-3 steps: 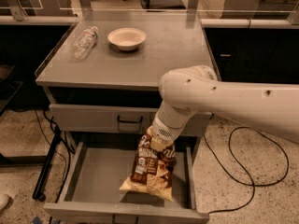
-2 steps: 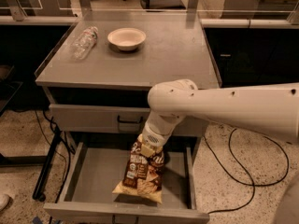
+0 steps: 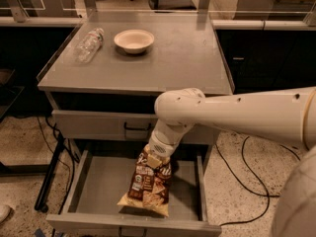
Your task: Place brown chip bag into middle drawer
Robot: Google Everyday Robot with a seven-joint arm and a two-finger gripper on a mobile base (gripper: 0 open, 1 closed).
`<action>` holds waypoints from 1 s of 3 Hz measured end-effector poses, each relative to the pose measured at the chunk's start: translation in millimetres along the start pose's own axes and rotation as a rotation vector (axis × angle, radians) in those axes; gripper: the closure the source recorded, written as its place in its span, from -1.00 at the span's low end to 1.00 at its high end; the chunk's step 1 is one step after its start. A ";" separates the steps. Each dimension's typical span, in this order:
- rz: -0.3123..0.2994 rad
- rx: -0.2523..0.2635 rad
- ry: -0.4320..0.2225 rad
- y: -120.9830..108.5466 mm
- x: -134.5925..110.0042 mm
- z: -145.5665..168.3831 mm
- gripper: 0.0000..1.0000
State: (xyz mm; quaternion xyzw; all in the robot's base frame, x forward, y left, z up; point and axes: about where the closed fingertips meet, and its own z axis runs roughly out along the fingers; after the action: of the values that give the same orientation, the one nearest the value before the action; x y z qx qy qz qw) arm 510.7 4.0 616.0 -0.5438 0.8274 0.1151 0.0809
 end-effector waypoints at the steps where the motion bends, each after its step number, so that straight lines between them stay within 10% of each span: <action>1: 0.026 -0.026 0.002 -10.0 -3.2 27.3 1.00; 3: 0.046 -0.047 0.030 -28.7 -2.7 64.5 1.00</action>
Offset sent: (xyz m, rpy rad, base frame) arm 0.0389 0.0139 -0.0684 -0.0130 0.0553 -0.0263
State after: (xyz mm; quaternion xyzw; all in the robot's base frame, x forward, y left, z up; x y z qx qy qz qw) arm 538.7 13.4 551.8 -0.5279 0.8379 0.1282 0.0529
